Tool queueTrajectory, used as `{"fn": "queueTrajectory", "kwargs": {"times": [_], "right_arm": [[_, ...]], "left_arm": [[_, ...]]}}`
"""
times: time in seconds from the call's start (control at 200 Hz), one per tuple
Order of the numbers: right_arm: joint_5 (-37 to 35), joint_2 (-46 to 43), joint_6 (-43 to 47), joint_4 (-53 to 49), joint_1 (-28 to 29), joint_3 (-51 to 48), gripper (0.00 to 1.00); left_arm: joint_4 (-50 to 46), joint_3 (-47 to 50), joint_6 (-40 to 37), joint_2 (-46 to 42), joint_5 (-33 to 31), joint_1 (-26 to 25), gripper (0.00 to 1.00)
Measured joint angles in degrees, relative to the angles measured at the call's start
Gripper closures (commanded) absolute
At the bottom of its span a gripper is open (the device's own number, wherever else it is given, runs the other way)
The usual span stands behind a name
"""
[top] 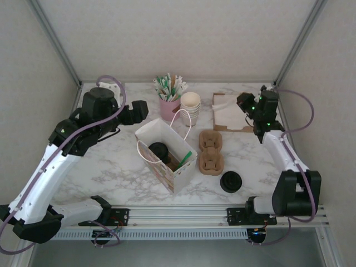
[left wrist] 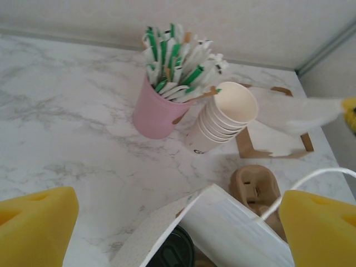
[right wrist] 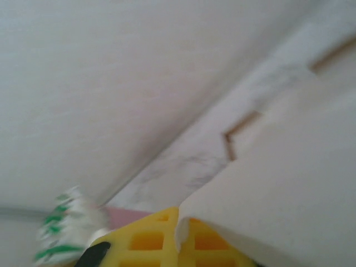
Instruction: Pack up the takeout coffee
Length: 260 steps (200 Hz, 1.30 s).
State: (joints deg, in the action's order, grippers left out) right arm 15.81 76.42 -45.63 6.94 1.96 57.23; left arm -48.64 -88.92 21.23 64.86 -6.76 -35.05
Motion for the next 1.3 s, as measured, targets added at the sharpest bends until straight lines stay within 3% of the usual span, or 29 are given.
{"fn": "queueTrajectory", "kwargs": {"times": [0.235, 0.515, 0.676, 0.836, 1.301], "right_arm": [[14.2, -6.2, 13.9, -7.3, 1.9, 12.4, 1.00], [24.8, -7.7, 26.4, -17.6, 12.5, 28.7, 1.00], [27.8, -7.6, 29.9, -20.5, 18.9, 34.6, 1.00], [29.7, -6.5, 34.6, -25.8, 26.1, 40.0, 1.00], [32.0, -3.4, 40.5, -33.6, 36.3, 46.2, 1.00]], "left_arm": [[1.7, -3.0, -7.0, 0.0, 5.9, -0.1, 0.06], [3.9, -5.5, -9.7, 1.8, 13.0, -1.0, 0.03], [4.1, -5.6, -12.5, 3.1, 14.7, -3.8, 0.00], [5.4, -4.4, -21.0, 2.1, 13.9, -7.4, 0.00], [13.7, 2.2, -42.9, -3.5, 10.8, -12.7, 0.00]]}}
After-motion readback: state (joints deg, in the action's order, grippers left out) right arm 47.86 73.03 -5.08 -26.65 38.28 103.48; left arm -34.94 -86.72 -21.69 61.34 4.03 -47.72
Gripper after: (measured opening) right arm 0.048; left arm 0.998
